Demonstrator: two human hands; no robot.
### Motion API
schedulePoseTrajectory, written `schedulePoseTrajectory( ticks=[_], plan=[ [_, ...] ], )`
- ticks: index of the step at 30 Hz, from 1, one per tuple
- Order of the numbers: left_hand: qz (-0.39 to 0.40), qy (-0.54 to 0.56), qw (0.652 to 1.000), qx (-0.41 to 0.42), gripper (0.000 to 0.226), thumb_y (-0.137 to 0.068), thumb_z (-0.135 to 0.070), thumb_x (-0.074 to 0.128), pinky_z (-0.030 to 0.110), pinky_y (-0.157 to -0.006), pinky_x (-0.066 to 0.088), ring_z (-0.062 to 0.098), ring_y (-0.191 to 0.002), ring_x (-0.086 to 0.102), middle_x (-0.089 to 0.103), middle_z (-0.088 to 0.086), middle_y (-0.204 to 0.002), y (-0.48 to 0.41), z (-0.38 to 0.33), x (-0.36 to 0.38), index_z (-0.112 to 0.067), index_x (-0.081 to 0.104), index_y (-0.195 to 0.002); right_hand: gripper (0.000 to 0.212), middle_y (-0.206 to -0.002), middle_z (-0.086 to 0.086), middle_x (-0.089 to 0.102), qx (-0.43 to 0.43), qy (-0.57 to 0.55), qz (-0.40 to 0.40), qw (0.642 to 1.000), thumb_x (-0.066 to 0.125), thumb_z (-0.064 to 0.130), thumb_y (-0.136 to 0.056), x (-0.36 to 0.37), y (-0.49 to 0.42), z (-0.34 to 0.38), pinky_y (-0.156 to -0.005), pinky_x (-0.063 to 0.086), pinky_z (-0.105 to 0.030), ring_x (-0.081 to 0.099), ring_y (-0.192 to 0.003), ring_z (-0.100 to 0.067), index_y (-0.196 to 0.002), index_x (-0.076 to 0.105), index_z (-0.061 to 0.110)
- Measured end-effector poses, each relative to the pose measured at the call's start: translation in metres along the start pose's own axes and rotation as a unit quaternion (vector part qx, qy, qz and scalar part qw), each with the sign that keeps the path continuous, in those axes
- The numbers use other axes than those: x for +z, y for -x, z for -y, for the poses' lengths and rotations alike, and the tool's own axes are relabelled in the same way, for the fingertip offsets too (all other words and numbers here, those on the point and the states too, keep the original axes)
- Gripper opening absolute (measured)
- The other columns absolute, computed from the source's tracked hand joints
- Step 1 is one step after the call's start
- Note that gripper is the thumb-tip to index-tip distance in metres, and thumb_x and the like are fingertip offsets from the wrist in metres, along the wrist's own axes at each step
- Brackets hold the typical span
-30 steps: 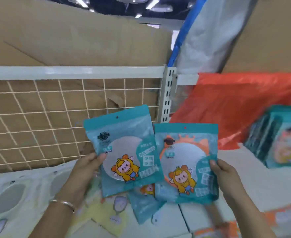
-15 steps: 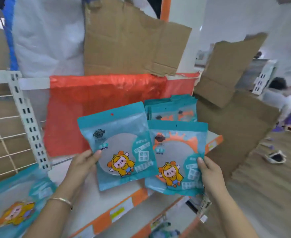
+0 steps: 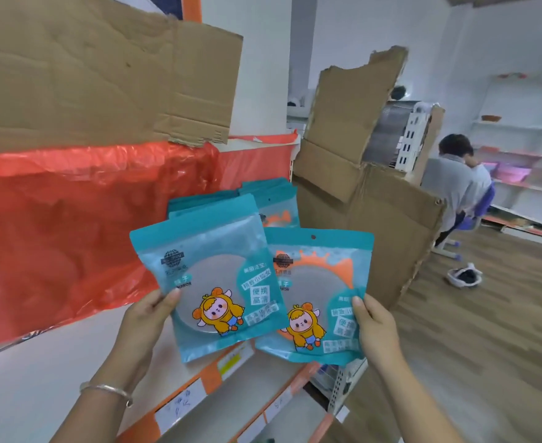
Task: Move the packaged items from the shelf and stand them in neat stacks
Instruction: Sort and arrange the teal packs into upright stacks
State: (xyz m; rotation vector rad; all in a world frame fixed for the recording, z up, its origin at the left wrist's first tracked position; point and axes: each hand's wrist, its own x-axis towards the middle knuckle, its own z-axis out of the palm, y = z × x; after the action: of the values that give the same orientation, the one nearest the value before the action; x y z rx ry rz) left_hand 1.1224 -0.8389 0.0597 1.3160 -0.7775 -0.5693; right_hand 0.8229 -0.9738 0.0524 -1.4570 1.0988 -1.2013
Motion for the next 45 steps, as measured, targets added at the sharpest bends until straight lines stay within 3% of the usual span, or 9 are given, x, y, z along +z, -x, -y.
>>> schedulePoseTrajectory(
  ticks=[4, 8, 14, 18, 26, 32, 38, 42, 45],
  plan=[
    [-0.009, -0.002, 1.0, 0.005, 0.019, -0.092, -0.015, 0.055, 0.017, -0.077, 0.042, 0.003, -0.09, 0.06, 0.068, -0.004, -0.102, -0.037, 0.017, 0.028, -0.014, 0.067, -0.107, 0.031, -0.058, 0.007, 0.061, -0.007, 0.002, 0.012, 1.0, 0.045, 0.017, -0.099, 0.003, -0.049, -0.013, -0.051, 0.041, -0.017, 0.054, -0.054, -0.005, -0.07, 0.056, 0.011],
    [-0.021, -0.023, 0.999, 0.01, 0.016, -0.092, -0.015, 0.056, 0.012, -0.067, 0.048, -0.001, -0.08, 0.064, 0.07, -0.008, -0.093, -0.074, 0.031, 0.047, -0.024, 0.069, -0.09, 0.033, -0.072, -0.014, 0.057, 0.005, -0.013, 0.031, 0.999, 0.045, 0.019, -0.099, 0.008, -0.107, -0.021, -0.062, 0.039, -0.031, 0.052, -0.067, -0.022, -0.081, 0.052, -0.008],
    [-0.061, -0.04, 0.997, 0.003, 0.017, -0.091, -0.009, 0.055, 0.001, -0.057, 0.046, -0.013, -0.064, 0.062, 0.071, -0.023, -0.073, -0.112, 0.041, 0.054, -0.022, 0.066, -0.089, 0.029, -0.069, -0.003, 0.062, 0.026, -0.008, 0.056, 0.998, 0.042, 0.016, -0.1, 0.022, -0.18, -0.03, -0.046, 0.044, -0.014, 0.06, -0.053, -0.003, -0.077, 0.058, 0.009],
    [-0.099, -0.047, 0.994, 0.008, 0.019, -0.091, -0.008, 0.055, -0.001, -0.057, 0.044, -0.016, -0.063, 0.06, 0.071, -0.016, -0.078, -0.12, 0.044, 0.051, -0.023, 0.066, -0.088, 0.024, -0.08, -0.005, 0.068, 0.042, 0.003, 0.095, 0.995, 0.042, 0.019, -0.1, 0.038, -0.216, -0.048, -0.05, 0.048, -0.015, 0.065, -0.067, -0.011, -0.092, 0.062, 0.009],
    [-0.207, -0.055, 0.977, -0.01, 0.018, -0.091, -0.006, 0.055, 0.005, -0.059, 0.048, -0.006, -0.068, 0.065, 0.075, -0.005, -0.086, -0.111, 0.062, 0.057, -0.017, 0.069, -0.095, 0.026, -0.088, -0.021, 0.065, 0.06, 0.015, 0.172, 0.983, 0.042, 0.023, -0.1, 0.074, -0.295, -0.076, -0.069, 0.051, -0.037, 0.064, -0.076, -0.028, -0.091, 0.061, 0.007],
    [-0.26, -0.073, 0.962, -0.046, 0.016, -0.092, -0.028, 0.056, 0.048, -0.093, 0.05, 0.023, -0.101, 0.065, 0.072, 0.0, -0.103, -0.112, 0.088, 0.066, -0.031, 0.07, -0.1, 0.022, -0.09, -0.015, 0.066, 0.088, -0.013, 0.199, 0.976, 0.044, 0.024, -0.1, 0.099, -0.333, -0.094, -0.067, 0.052, -0.035, 0.064, -0.076, -0.027, -0.098, 0.062, 0.011],
    [-0.302, -0.006, 0.953, -0.034, 0.017, -0.093, -0.025, 0.054, 0.025, -0.066, 0.056, 0.019, -0.096, 0.064, 0.065, 0.004, -0.111, -0.127, 0.09, 0.093, -0.022, 0.06, -0.109, 0.031, -0.123, -0.008, 0.048, 0.061, 0.028, 0.132, 0.989, 0.048, 0.025, -0.097, 0.122, -0.344, -0.114, -0.088, 0.053, -0.048, 0.061, -0.102, -0.028, -0.12, 0.056, 0.006],
    [-0.336, 0.008, 0.941, -0.033, 0.032, -0.092, -0.023, 0.054, 0.029, -0.076, 0.049, 0.016, -0.107, 0.054, 0.053, -0.005, -0.118, -0.133, 0.095, 0.1, -0.029, 0.042, -0.121, 0.037, -0.125, -0.01, 0.044, 0.028, 0.073, 0.099, 0.992, 0.047, 0.03, -0.096, 0.127, -0.341, -0.121, -0.093, 0.05, -0.051, 0.054, -0.113, -0.029, -0.125, 0.055, 0.007],
    [-0.331, 0.02, 0.943, -0.03, 0.048, -0.085, -0.042, 0.063, 0.04, -0.09, 0.049, 0.02, -0.119, 0.05, 0.05, -0.001, -0.13, -0.132, 0.101, 0.098, -0.035, 0.04, -0.127, 0.039, -0.126, -0.009, 0.043, 0.029, 0.083, 0.077, 0.993, 0.047, 0.034, -0.096, 0.13, -0.335, -0.121, -0.091, 0.052, -0.051, 0.054, -0.113, -0.028, -0.128, 0.051, 0.013]
  ],
)
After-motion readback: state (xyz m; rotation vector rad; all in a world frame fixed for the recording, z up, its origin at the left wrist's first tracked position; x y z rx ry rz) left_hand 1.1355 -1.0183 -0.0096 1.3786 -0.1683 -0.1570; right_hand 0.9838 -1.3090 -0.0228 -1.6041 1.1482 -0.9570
